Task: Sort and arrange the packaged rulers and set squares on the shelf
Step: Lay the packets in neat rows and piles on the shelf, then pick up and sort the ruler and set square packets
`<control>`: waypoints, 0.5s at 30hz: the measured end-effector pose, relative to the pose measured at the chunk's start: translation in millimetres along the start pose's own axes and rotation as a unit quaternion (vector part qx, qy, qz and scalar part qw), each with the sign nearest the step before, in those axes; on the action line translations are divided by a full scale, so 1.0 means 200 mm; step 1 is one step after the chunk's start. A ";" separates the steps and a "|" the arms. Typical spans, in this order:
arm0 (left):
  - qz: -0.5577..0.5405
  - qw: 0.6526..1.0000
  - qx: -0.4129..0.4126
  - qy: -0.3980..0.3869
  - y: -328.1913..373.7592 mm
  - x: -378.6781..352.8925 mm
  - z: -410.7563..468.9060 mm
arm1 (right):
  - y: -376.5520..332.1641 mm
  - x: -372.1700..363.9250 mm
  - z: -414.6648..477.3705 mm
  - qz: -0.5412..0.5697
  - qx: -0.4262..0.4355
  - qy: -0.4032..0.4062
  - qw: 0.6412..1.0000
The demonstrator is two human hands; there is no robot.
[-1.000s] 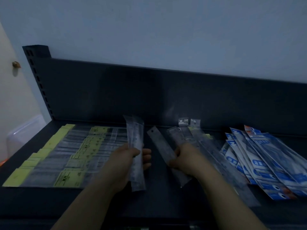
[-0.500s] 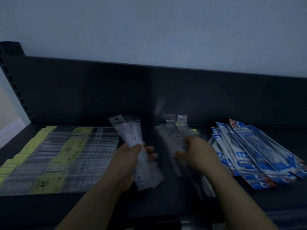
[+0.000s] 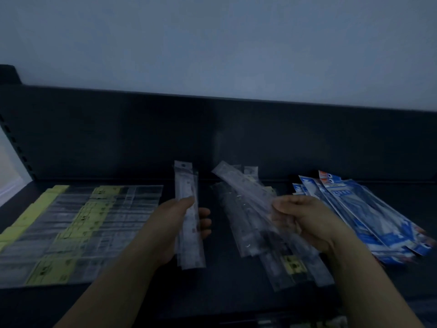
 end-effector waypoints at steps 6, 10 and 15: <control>0.059 0.996 -0.055 -0.041 0.07 -0.07 0.03 | 0.01 -0.09 -0.08 -0.020 -0.043 -0.109 0.993; 0.046 0.997 -0.066 0.005 0.06 -0.04 0.05 | -0.03 -0.06 -0.07 0.027 -0.014 -0.106 0.994; -0.067 0.992 -0.078 0.078 0.06 0.05 0.06 | -0.01 -0.07 -0.08 0.164 -0.015 -0.130 0.978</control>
Point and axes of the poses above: each hand's wrist, its own z-axis towards the middle knuckle, its own x-axis out of the back of the hand, y = z × x, the point moved 9 cm from there along z, towards the middle knuckle, and after that the axes turned 10 degrees about z, right-handed, at the moved point
